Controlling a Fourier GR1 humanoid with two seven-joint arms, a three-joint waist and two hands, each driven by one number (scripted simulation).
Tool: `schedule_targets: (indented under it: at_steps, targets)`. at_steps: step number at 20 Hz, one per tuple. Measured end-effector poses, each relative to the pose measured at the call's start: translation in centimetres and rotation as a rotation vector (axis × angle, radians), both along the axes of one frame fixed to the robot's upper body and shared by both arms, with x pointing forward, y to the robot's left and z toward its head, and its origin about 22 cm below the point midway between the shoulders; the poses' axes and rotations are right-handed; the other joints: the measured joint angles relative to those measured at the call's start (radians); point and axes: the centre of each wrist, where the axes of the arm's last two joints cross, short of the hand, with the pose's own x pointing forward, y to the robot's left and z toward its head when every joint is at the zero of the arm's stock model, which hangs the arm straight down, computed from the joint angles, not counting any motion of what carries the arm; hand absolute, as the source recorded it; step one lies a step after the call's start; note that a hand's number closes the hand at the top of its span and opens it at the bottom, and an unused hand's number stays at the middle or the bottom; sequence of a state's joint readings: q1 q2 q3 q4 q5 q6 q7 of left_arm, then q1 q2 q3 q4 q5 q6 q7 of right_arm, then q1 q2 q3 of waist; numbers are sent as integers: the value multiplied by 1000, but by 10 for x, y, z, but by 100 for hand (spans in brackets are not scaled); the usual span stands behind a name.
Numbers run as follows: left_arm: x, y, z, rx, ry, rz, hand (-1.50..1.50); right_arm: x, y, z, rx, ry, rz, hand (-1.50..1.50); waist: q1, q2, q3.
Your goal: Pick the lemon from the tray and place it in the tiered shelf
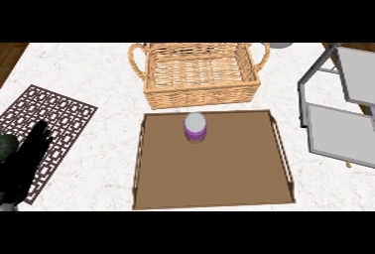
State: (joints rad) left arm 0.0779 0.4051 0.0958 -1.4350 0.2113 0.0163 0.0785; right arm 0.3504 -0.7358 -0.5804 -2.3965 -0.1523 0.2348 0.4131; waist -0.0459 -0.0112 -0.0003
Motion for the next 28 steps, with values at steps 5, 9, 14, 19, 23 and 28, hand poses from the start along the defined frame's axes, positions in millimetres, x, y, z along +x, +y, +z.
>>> schedule_targets:
  at_steps: [5, 9, 14, 19, 23, 28]
  targets:
    - [8, -5, 2, 4, -6, -14, 0, -12, -25, 43, 9, -74, -66, 150, 14, 3, -1]
    - [8, -6, -1, 11, -8, -25, 0, -12, -46, 77, -77, -105, -154, 150, 30, 7, -1]
    - [11, -9, 1, 10, -18, -37, 0, -6, -54, 109, -139, -102, -214, 150, 43, 10, -1]
    - [14, -8, 1, 7, -10, -46, 0, 11, -64, 126, -165, -95, -248, 150, 52, 12, 0]
    - [18, -13, 4, 8, -18, -50, 0, 30, -66, 121, -197, -92, -295, 150, 57, 14, 0]
    - [17, -17, -2, 10, -17, -59, 0, 55, -81, 110, -237, -86, -341, 150, 61, 15, 0]
